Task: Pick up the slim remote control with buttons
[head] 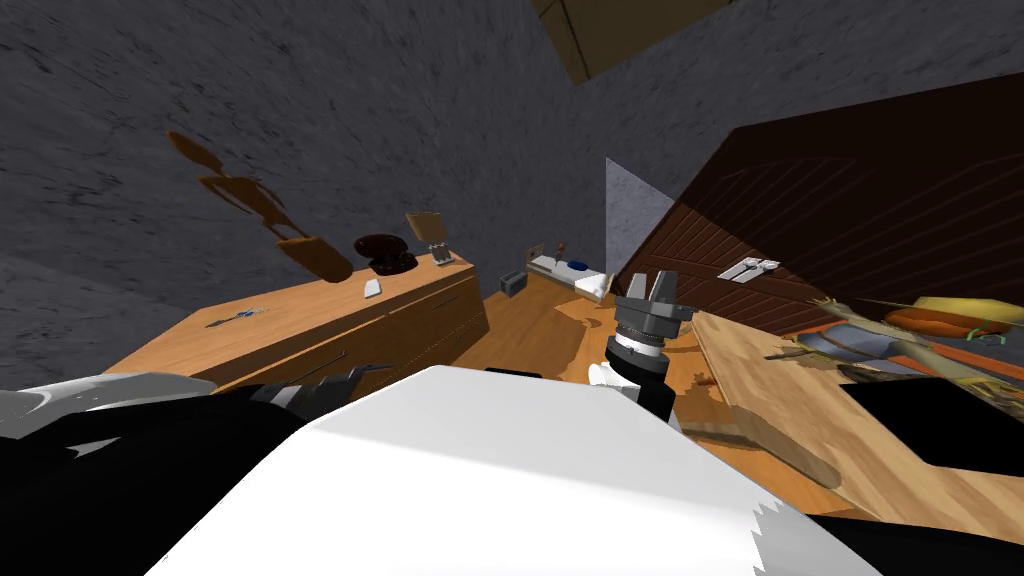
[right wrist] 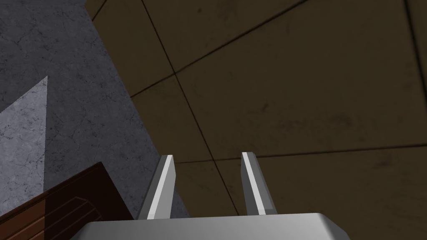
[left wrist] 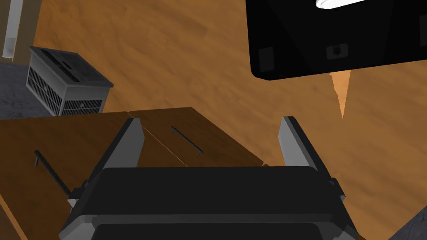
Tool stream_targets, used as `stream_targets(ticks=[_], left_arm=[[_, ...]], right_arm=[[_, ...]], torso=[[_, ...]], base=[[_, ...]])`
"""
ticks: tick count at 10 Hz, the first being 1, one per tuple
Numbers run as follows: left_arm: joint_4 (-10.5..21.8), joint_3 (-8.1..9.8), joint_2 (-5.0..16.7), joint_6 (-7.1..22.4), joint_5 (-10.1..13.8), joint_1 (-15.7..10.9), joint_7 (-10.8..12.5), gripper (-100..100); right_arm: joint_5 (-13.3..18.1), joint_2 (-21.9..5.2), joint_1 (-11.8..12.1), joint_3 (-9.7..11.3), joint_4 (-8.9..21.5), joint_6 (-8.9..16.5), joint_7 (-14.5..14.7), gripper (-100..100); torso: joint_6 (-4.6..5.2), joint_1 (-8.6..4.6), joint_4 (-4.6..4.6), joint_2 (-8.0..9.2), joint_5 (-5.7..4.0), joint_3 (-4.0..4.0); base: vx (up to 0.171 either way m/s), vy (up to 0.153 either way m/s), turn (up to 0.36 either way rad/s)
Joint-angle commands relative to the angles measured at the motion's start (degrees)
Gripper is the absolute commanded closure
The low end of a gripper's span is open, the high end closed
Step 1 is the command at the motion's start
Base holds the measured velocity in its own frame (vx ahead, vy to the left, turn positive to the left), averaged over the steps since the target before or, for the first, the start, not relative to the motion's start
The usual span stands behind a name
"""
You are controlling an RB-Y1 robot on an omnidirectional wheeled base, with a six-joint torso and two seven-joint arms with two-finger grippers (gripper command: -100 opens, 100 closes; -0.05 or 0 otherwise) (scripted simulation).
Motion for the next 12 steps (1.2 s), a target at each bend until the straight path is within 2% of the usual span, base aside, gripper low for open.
stream_targets(ticks=[1,2,3,4,5,6,7,8,9,11,12], left_arm=[[0.98,-0.89,2.86,-0.2,0.61,0.69,0.38,-100],[3.29,-2.46,4.54,-0.7,1.77,2.18,1.21,-100],[3.29,-2.46,6.11,-0.7,1.77,2.18,1.21,-100],[3.29,-2.46,6.74,-0.7,1.77,2.18,1.21,-100],[5.56,-3.88,8.79,-1.12,2.91,3.68,1.9,-100],[5.56,-3.88,10.29,-1.12,2.91,3.68,1.9,-100],[7.75,-5.11,12.33,-1.45,4.01,5.17,2.45,-100],[7.75,-5.11,13.54,-1.45,4.01,5.17,2.45,-100],[9.17,-6.16,16.18,-1.71,5.08,6.66,2.87,-100],[9.85,-6.16,16.47,-1.71,5.08,6.66,2.87,-100],[11.82,-7.01,19.05,-1.89,6.12,8.12,3.17,-100]], right_arm=[[0.0,0.0,0.0,0.0,0.0,0.0,0.0,0],[0.0,0.0,0.01,0.0,0.0,0.0,0.0,0],[0.0,0.0,0.0,0.0,0.0,0.0,0.0,0],[0.0,0.0,0.01,-0.01,0.0,0.0,0.0,0],[0.0,0.0,0.01,-0.01,0.0,0.0,0.0,0],[0.0,0.0,0.0,0.0,0.0,0.0,0.0,0],[0.0,0.0,0.01,-0.01,0.0,0.0,0.0,0],[0.0,-0.01,0.01,-0.01,0.0,0.0,0.0,0],[0.0,-0.01,0.02,-0.01,0.0,0.0,0.0,0],[0.0,-0.01,0.02,-0.01,0.0,0.0,0.0,0],[0.0,0.0,0.01,-0.01,0.0,0.0,0.0,0]], torso=[[0.0,0.0,0.0,0.0,0.0,0.0],[-0.03,0.03,-0.01,-0.04,0.01,-0.02],[-0.02,0.08,-0.02,-0.07,0.02,-0.04],[-0.04,0.09,-0.01,-0.07,0.03,-0.04],[-0.06,0.03,0.0,-0.01,0.03,-0.01],[0.0,0.06,-0.02,-0.09,0.01,-0.05],[-0.04,0.11,-0.03,-0.11,0.04,-0.07],[0.0,0.24,-0.04,-0.15,0.06,-0.09],[-0.06,0.22,-0.03,-0.13,0.07,-0.08],[-0.06,0.23,-0.04,-0.17,0.08,-0.1],[-0.08,0.08,-0.01,-0.05,0.07,-0.03]], base=[[0.039,0.03,-0.126],[0.048,0.042,-0.174],[0.041,0.045,-0.092],[0.022,0.026,0.001],[0.051,0.034,-0.173],[0.051,0.056,-0.118],[0.06,0.092,-0.225],[0.049,0.084,-0.08],[0.069,0.094,-0.135],[0.041,0.058,-0.045],[0.046,0.056,-0.13]])
